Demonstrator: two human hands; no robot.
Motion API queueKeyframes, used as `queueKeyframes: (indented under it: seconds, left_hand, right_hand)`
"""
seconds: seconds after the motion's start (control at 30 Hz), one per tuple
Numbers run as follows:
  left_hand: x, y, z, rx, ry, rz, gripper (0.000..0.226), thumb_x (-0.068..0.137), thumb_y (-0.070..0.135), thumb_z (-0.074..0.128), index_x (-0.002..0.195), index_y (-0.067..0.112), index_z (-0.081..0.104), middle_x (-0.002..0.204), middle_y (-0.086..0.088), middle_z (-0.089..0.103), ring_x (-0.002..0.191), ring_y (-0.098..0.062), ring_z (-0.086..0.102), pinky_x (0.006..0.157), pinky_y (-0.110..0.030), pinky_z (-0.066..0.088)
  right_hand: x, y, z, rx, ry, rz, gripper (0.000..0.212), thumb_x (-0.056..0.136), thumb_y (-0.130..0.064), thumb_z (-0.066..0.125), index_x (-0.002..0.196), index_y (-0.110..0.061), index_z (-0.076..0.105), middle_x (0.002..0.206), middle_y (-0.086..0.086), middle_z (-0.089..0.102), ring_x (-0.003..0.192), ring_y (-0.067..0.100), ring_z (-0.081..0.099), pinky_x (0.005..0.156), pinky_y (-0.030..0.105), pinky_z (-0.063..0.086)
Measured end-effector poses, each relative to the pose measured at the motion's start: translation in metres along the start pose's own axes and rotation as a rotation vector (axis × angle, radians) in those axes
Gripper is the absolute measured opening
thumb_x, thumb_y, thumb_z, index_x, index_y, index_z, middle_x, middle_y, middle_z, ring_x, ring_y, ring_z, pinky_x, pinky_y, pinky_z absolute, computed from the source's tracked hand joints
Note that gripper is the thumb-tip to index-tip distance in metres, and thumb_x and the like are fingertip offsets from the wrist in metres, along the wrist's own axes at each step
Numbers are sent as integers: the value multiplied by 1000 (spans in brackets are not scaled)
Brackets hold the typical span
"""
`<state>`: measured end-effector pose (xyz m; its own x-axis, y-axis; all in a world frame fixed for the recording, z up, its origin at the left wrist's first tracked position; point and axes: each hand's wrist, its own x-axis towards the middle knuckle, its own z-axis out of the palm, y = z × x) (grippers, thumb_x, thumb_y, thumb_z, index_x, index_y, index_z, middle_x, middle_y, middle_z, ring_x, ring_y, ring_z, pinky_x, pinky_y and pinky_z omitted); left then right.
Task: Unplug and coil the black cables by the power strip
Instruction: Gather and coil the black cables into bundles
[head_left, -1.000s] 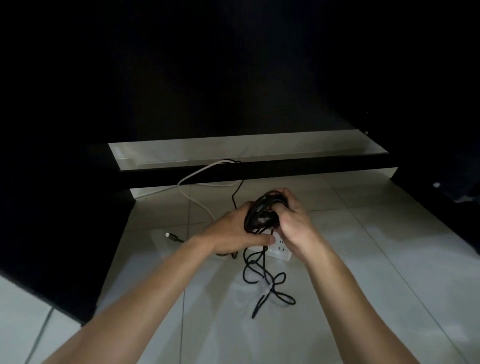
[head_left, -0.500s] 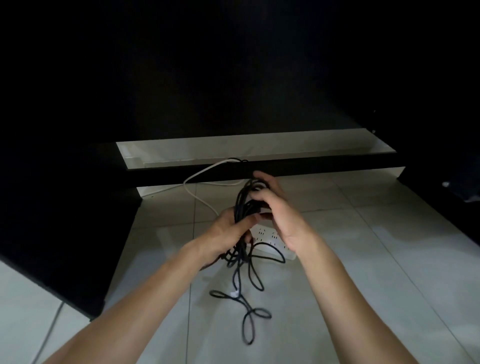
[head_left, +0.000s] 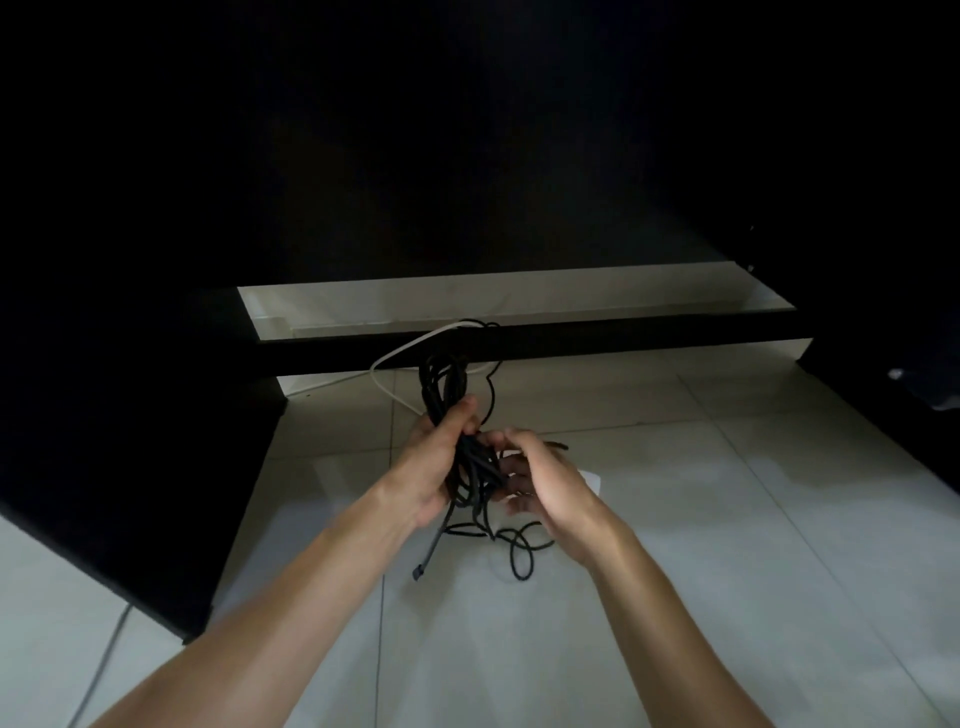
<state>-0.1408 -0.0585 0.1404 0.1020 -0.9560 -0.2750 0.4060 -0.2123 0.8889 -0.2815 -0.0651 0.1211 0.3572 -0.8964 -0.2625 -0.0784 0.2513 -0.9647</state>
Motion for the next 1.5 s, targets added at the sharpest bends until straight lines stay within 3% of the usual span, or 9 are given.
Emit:
queueKeyframes:
  seconds: [0.13, 0.3, 0.5, 0.73, 0.9, 1.07, 1.2, 1.4, 1.5]
  left_hand:
    - [9, -2, -4, 167, 84, 99, 28, 94, 27, 61, 70, 16, 51, 57, 3, 52, 63, -23, 62, 65, -35, 52]
    - [11, -1, -21, 108, 176, 38, 24, 96, 27, 58, 80, 10, 49, 64, -11, 60, 49, -17, 66, 42, -26, 51]
    - [14, 3, -27, -63, 111, -51, 40, 97, 31, 56, 62, 14, 46, 70, -13, 65, 69, -20, 72, 68, -32, 58]
    - [11, 6, -34, -150, -18, -145, 43, 97, 35, 53, 59, 15, 48, 71, -10, 70, 81, -22, 72, 74, -33, 58]
    - [18, 3, -39, 3, 137, -13, 38, 97, 26, 56, 62, 15, 46, 54, -1, 51, 55, -16, 68, 49, -26, 54]
    - [24, -1, -60, 206, 244, 78, 24, 94, 27, 60, 75, 16, 50, 61, 1, 42, 41, -11, 45, 58, -33, 45]
    - [24, 1, -64, 205, 284, 114, 22, 94, 26, 60, 77, 16, 52, 62, 2, 44, 42, -11, 45, 57, -32, 43]
    - [21, 8, -43, 9, 195, 71, 25, 95, 23, 60, 74, 15, 49, 56, 3, 42, 40, -10, 44, 54, -29, 43]
    - [19, 11, -31, -33, 143, 71, 30, 96, 22, 58, 69, 16, 47, 52, 5, 41, 39, -10, 45, 50, -26, 45]
  right_hand:
    - [-1, 8, -11, -65, 86, -41, 21, 97, -30, 55, 104, -24, 74, 92, -10, 74, 82, 8, 61, 71, 22, 45]
    - [-2, 14, -29, -26, 136, -41, 13, 95, -13, 61, 94, -18, 73, 84, -4, 70, 88, 15, 65, 73, 26, 49]
    - [-5, 18, 1, -216, -2, -128, 20, 89, -37, 71, 105, -27, 67, 97, -4, 67, 86, 14, 67, 67, 23, 48]
    - [4, 8, 9, -215, -8, -195, 8, 97, -22, 61, 94, -23, 68, 83, -6, 65, 68, 4, 63, 60, 10, 44]
    - [12, 11, -6, -53, 252, -168, 19, 100, -17, 49, 89, -23, 64, 81, -5, 71, 78, 13, 68, 68, 29, 48]
    - [27, 21, -36, 78, 486, -69, 19, 103, -14, 40, 90, -15, 54, 68, 5, 52, 53, 19, 54, 54, 32, 47]
    - [30, 37, -53, -277, 560, -30, 12, 99, -17, 45, 109, -19, 52, 83, 6, 59, 66, 19, 56, 62, 29, 44]
    - [28, 52, -48, -321, 598, 19, 69, 96, -17, 53, 155, -25, 18, 142, 14, 36, 116, 29, 53, 95, 29, 41]
    - [19, 46, -29, -400, 686, -197, 71, 89, -14, 59, 151, -27, 29, 137, 8, 40, 113, 24, 52, 96, 36, 47]
